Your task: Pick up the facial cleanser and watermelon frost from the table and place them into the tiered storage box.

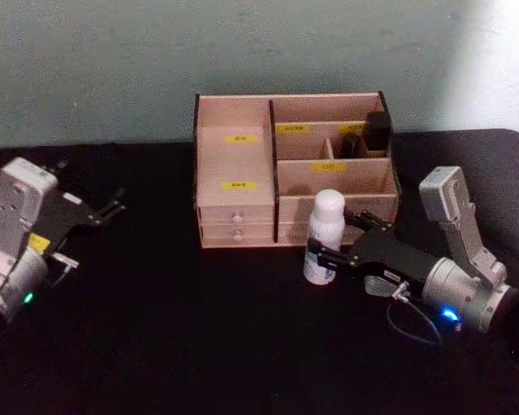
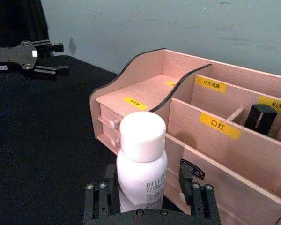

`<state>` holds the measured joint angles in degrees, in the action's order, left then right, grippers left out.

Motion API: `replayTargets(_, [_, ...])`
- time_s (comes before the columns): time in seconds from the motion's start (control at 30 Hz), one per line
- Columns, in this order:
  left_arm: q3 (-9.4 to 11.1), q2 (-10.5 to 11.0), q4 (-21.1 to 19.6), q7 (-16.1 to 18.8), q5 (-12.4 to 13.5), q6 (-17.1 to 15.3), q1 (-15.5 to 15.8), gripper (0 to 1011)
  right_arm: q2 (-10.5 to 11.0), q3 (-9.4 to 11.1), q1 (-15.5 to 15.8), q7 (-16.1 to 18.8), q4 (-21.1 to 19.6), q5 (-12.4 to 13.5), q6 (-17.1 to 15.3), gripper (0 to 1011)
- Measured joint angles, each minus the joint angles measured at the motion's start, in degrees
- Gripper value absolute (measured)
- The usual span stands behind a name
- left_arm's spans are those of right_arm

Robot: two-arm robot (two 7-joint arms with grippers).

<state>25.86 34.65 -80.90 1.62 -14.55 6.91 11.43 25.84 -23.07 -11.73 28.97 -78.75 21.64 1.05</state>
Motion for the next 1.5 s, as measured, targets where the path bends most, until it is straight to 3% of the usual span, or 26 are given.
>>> replayTargets(0.33, [0.00,0.00,0.00,0.00,0.00,0.00,0.00,1001,0.04,0.00,0.02,-0.03,-0.05,0.00,0.01,595])
replayTargets(0.93, [0.00,0.00,0.00,0.00,0.00,0.00,0.00,1001,0.17,-0.01,0.00,0.41,-0.09,0.08,0.09,592])
replayTargets(1.2, [0.00,0.00,0.00,0.00,0.00,0.00,0.00,1001,2.15,0.62,0.62,3.38,-2.73,2.96,-0.78,592])
replayTargets(1.33, [0.00,0.00,0.00,0.00,0.00,0.00,0.00,1001,3.32,1.64,0.94,3.37,-5.82,5.08,-2.49,592])
replayTargets(1.5, [0.00,0.00,0.00,0.00,0.00,0.00,0.00,1001,3.27,3.01,0.16,2.46,-7.84,7.45,-2.92,592])
